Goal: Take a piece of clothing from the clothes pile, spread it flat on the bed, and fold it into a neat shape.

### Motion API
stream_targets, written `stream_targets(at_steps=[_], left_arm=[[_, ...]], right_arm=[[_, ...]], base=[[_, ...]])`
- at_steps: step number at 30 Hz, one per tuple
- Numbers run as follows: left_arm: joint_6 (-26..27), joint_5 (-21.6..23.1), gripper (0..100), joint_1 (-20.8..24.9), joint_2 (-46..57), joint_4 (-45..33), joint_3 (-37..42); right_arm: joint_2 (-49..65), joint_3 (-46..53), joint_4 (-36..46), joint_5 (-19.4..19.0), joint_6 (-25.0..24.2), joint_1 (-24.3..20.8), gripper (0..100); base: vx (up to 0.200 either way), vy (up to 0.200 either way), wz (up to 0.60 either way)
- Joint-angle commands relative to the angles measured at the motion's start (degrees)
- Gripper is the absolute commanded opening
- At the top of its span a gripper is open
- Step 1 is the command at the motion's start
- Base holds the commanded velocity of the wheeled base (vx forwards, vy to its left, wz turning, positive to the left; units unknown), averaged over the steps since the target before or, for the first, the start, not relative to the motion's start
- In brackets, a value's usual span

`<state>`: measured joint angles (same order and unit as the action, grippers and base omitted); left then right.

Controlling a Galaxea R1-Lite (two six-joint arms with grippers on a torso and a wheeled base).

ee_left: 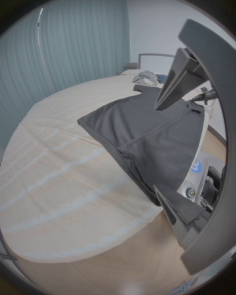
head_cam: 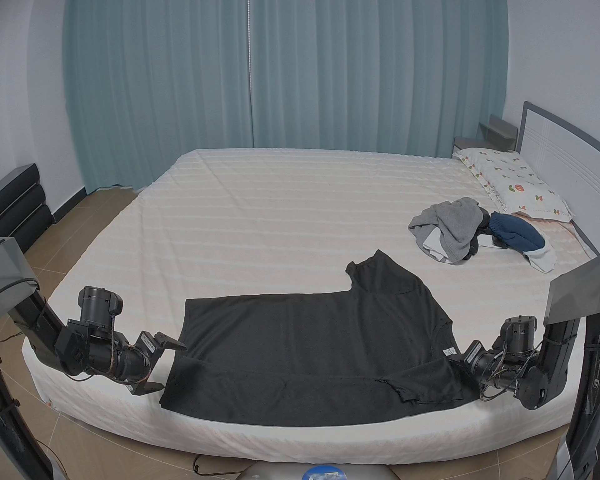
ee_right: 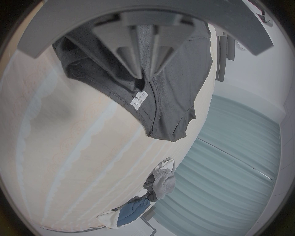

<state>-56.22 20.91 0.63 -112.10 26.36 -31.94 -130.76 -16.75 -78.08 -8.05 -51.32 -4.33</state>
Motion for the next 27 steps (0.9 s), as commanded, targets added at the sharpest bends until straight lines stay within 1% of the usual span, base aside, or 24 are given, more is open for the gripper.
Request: stream_targets(at_steps=[1,7,8,9,11,14,17,23,27], left_arm=[[0.1,0.0,100,0.0,0.0,0.2,0.1],[0.1,0.0,100,0.0,0.0,0.3,0.5],[0.0,0.0,100,0.0,0.0,0.3,0.4],[0.0,0.0,100,0.0,0.0,0.3,0.4],[-0.1,0.0,100,-0.1,0.0,0.2,0.0],[-0.6,0.0,100,-0.2,0.1,0.2,-0.1],[-1.3,0.0,100,-0.2,0.2,0.3,-0.1],[-1.4,0.0,100,-0.1,0.2,0.3,-0.1],[-1.4,0.0,100,-0.1,0.2,0.3,-0.1]], right_arm=[[1.2,0.9,-1.2,-0.2,-0.1,1.1,100],[5.0,4.0,-2.8,-1.0,-1.0,2.8,100],[5.9,4.5,-2.9,-1.5,-2.3,3.6,100],[5.9,4.5,-2.9,-1.5,-2.3,3.6,100],[7.9,4.9,-2.9,-3.8,-6.0,4.4,100],[9.2,5.2,-2.8,-5.6,-8.2,5.2,100],[9.1,5.6,-2.8,-5.9,-8.3,5.2,100],[8.8,5.7,-2.8,-5.9,-8.3,5.1,100],[8.7,5.7,-2.8,-5.9,-8.3,5.1,100]], base=[[0.0,0.0,0.0],[0.0,0.0,0.0],[0.0,0.0,0.0],[0.0,0.0,0.0],[0.0,0.0,0.0],[0.0,0.0,0.0],[0.0,0.0,0.0],[0.0,-0.2,0.0],[0.0,0.0,0.0]])
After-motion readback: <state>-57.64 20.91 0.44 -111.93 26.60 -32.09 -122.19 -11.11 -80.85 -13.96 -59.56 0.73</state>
